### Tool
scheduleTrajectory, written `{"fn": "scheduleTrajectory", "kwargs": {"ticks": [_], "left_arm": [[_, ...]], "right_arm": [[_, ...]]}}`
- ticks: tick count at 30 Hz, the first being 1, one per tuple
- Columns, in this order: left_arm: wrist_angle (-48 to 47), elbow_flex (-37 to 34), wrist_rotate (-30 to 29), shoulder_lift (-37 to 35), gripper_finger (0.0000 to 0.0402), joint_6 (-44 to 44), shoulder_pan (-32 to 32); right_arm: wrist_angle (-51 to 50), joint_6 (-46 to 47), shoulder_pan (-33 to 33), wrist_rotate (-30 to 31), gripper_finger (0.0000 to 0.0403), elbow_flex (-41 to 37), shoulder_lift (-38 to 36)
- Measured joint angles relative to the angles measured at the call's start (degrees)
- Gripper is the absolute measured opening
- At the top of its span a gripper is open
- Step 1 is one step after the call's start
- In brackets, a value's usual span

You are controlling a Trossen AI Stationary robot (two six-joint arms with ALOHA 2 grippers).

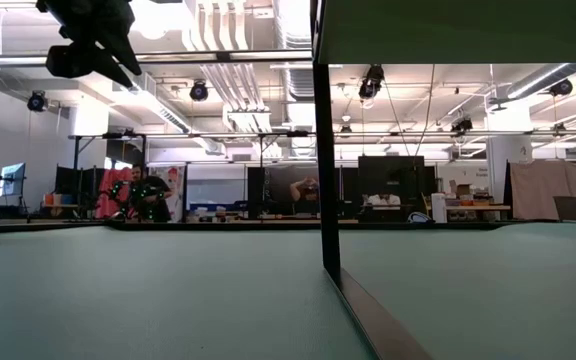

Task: Place coffee mugs
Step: Put the red mug on the shelf, then put the gray patterned mug on the shelf

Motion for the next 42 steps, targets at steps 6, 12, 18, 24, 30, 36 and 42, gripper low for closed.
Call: {"fn": "scheduleTrajectory", "kwargs": {"ticks": [6,12,18,24,30,36,42], "left_arm": [[0.0,0.1,0.0,-0.2,0.0116,-0.2,0.0],[0.1,0.3,4.5,0.0,0.0116,-2.0,-1.1],[0.7,0.3,5.7,2.8,0.0116,-6.4,-8.5],[1.6,0.3,5.6,7.1,0.0116,-15.6,-23.5],[4.5,0.3,0.9,12.2,0.0116,-31.4,-45.0],[4.1,0.4,-7.0,15.6,0.0116,-54.2,-65.2],[2.2,6.3,-8.9,22.9,0.0116,-69.9,-77.8]], "right_arm": [[-0.1,1.3,0.0,0.0,0.0081,0.1,-0.5],[-0.1,2.6,0.0,3.3,0.0079,0.1,-2.4],[1.2,2.9,-0.4,10.6,0.0088,0.1,-5.7],[3.6,9.1,-1.5,11.2,0.0091,0.1,-8.2],[3.9,13.9,-1.4,11.1,0.0084,0.1,-9.1],[5.1,20.1,0.1,10.7,0.0083,0.1,-10.1],[6.1,24.5,2.2,10.5,0.0086,0.1,-10.3]]}}
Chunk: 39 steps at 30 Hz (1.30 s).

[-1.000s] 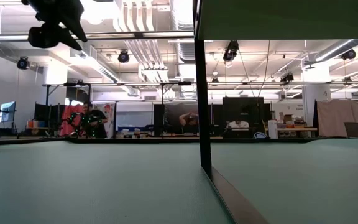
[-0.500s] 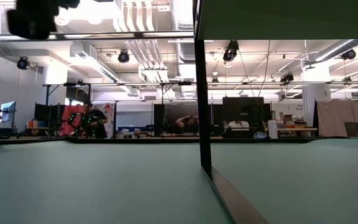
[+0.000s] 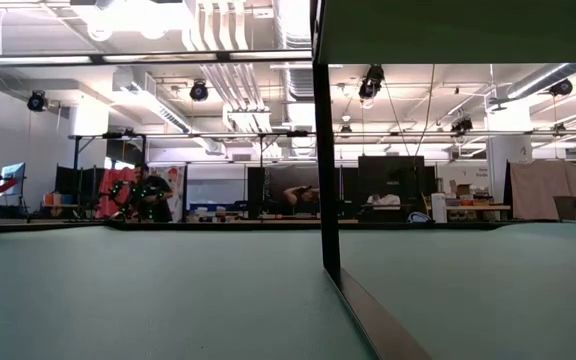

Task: Place coffee mugs
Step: Put the gray patterned mug on the shelf

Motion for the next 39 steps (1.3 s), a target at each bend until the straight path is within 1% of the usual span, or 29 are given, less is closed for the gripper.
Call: {"fn": "scheduleTrajectory", "kwargs": {"ticks": [4,6,9,12,18,22,26,28,31,35,39], "left_arm": [[-11.7,7.7,1.8,7.6,0.0116,-8.0,-2.4],[-17.0,11.4,3.9,11.4,0.0116,-10.3,-2.7],[-19.7,14.7,7.0,15.7,0.0116,-10.5,-2.7],[-19.9,15.3,7.3,18.1,0.0116,-10.3,-2.7],[-17.5,12.7,7.4,19.4,0.0116,-11.1,-2.3],[-15.2,8.2,7.4,18.9,0.0116,-11.6,-2.2],[-14.7,4.2,7.9,18.2,0.0116,-12.0,-1.3],[-12.8,2.5,7.9,18.1,0.0116,-11.9,-0.6],[-7.5,0.6,7.9,18.0,0.0109,-9.4,0.4],[-3.8,-1.0,8.2,18.1,0.0075,-8.7,1.1],[-3.5,-1.2,7.9,18.0,0.0015,-11.7,1.4]], "right_arm": [[0.0,3.6,0.5,0.0,0.008,0.0,0.0],[-0.3,5.5,0.5,0.0,0.0078,0.0,0.0],[-1.4,6.5,0.5,0.0,0.0078,0.0,-0.3],[-2.1,6.7,0.5,0.0,0.0083,0.0,-0.7],[-2.2,6.7,0.9,-0.4,0.0095,0.0,-1.1],[-2.2,6.9,1.6,-0.4,0.0097,0.0,-1.4],[-2.2,8.2,2.5,-0.4,0.0096,0.0,-1.7],[-2.2,9.0,3.0,-0.4,0.0096,0.0,-1.8],[-2.2,10.2,3.8,-0.4,0.0097,0.0,-1.9],[-2.2,13.1,5.1,-0.4,0.0095,0.0,-1.9],[-2.2,19.3,6.2,-0.5,0.0088,0.0,-1.9]]}}
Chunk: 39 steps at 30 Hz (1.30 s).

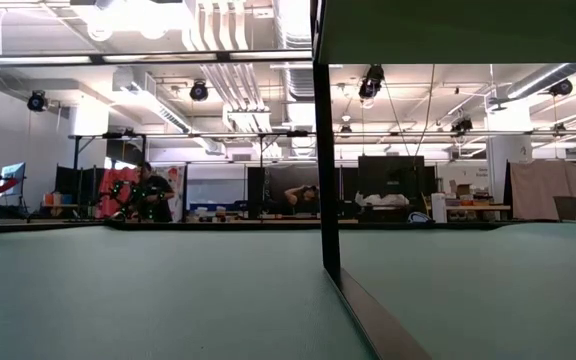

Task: Place coffee mugs
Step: Put the gray patterned mug on the shelf

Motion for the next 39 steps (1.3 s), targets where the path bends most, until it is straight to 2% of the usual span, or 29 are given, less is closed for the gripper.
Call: {"fn": "scheduleTrajectory", "kwargs": {"ticks": [8,12,25,29,39], "left_arm": [[1.0,2.0,-7.3,0.5,0.0007,-5.7,2.5],[1.0,3.7,-12.0,1.8,0.0007,-6.1,6.1],[1.1,17.5,-12.3,13.2,0.0007,19.5,18.9],[-0.1,19.4,-9.8,16.1,0.0007,22.2,20.5],[-0.4,20.3,-6.6,16.3,0.0007,23.0,22.5]], "right_arm": [[0.0,11.5,1.2,-3.5,0.0079,0.0,0.0],[0.1,12.9,2.1,-4.5,0.0083,0.0,0.0],[0.2,12.9,5.4,-4.5,0.0079,0.0,0.0],[0.1,13.5,6.3,-4.5,0.0079,0.0,0.0],[0.0,13.7,7.9,-4.5,0.0078,0.0,0.0]]}}
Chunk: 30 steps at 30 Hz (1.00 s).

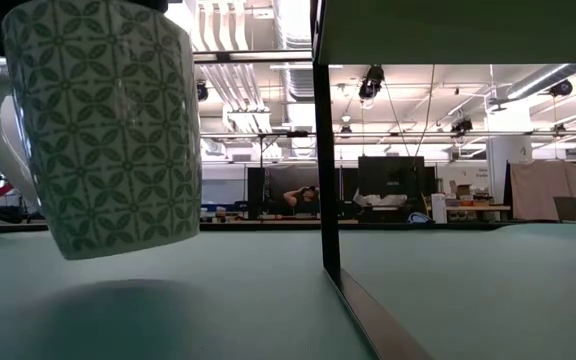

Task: Place coffee mugs
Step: Put the gray patterned mug on the shelf

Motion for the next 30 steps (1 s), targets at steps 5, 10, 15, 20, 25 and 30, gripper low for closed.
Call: {"fn": "scheduleTrajectory", "kwargs": {"ticks": [5,10,15,20,25,30], "left_arm": [[0.0,0.1,0.7,0.0,0.0015,-0.3,0.7],[0.9,0.3,1.1,0.0,0.0047,-0.5,1.2],[0.9,0.3,1.0,-0.1,0.0069,-0.5,1.3],[-0.3,0.2,1.0,-0.1,0.0073,-0.5,1.5],[-0.7,0.2,1.0,1.5,0.0071,-1.0,1.7],[0.0,0.2,1.0,3.1,0.003,-0.8,1.6]], "right_arm": [[0.0,0.0,0.1,0.0,0.0079,0.0,0.0],[0.0,0.0,0.1,0.0,0.0079,0.0,0.0],[0.0,-0.4,0.1,0.0,0.0081,0.0,0.0],[0.0,-0.5,0.1,0.0,0.0076,0.0,0.0],[-0.1,-0.5,0.3,0.0,0.0076,0.0,0.0],[-0.2,-0.5,1.0,-1.1,0.0076,0.0,-0.1]]}}
